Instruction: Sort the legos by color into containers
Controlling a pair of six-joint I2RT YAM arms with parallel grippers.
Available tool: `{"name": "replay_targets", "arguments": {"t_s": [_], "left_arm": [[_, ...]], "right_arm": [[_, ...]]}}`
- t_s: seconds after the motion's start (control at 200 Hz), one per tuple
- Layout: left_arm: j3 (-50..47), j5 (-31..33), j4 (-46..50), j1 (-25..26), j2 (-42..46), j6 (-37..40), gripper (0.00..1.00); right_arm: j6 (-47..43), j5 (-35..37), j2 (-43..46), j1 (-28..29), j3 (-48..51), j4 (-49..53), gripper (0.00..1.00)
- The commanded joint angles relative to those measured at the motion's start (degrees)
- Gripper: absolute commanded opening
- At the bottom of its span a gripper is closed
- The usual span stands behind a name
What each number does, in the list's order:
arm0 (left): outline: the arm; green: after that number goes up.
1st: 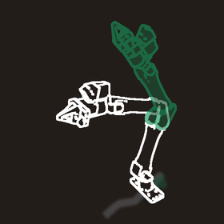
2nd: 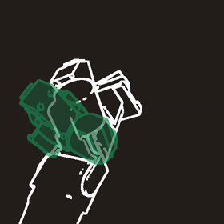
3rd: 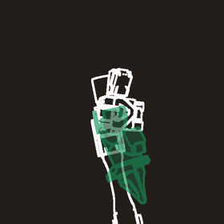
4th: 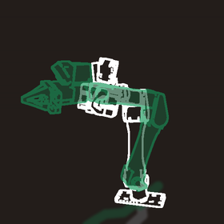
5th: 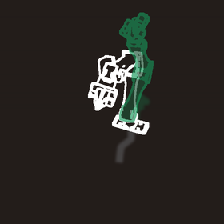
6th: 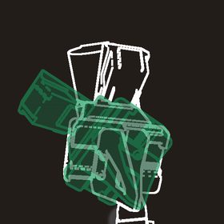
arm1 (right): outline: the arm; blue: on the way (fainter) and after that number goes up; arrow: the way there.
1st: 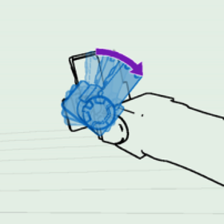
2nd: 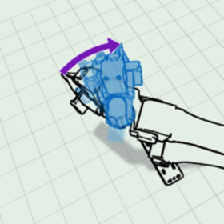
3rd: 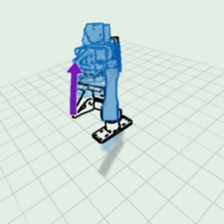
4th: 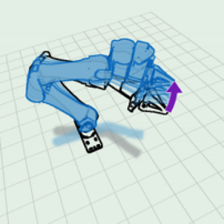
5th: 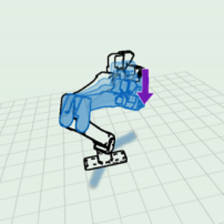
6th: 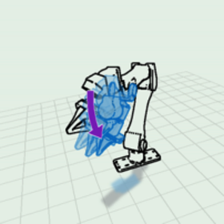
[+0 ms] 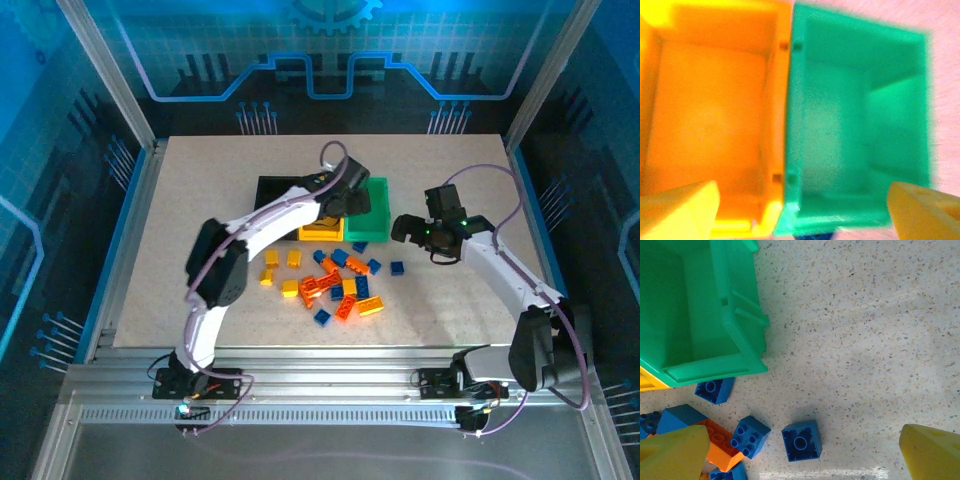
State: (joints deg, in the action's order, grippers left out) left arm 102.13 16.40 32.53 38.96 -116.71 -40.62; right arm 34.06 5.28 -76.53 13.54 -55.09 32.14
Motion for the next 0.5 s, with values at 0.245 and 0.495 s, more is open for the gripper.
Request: {"name": "replay_targets", "arguments": {"t_s": [0.245, 0.495], "left_arm": [[-37.2, -10.4, -23.1, 0.3, 32.9, -0.9, 0.99], [-54.1, -12.3, -26.2, 0.3, 43.1, -4.2, 0.99]], "right_arm": [[-0.8, -0.5, -7.6, 5.7, 2.6, 0.1, 0.79], [0.0, 5.3, -14.7, 9.3, 1.9, 0.7, 0.74]]}}
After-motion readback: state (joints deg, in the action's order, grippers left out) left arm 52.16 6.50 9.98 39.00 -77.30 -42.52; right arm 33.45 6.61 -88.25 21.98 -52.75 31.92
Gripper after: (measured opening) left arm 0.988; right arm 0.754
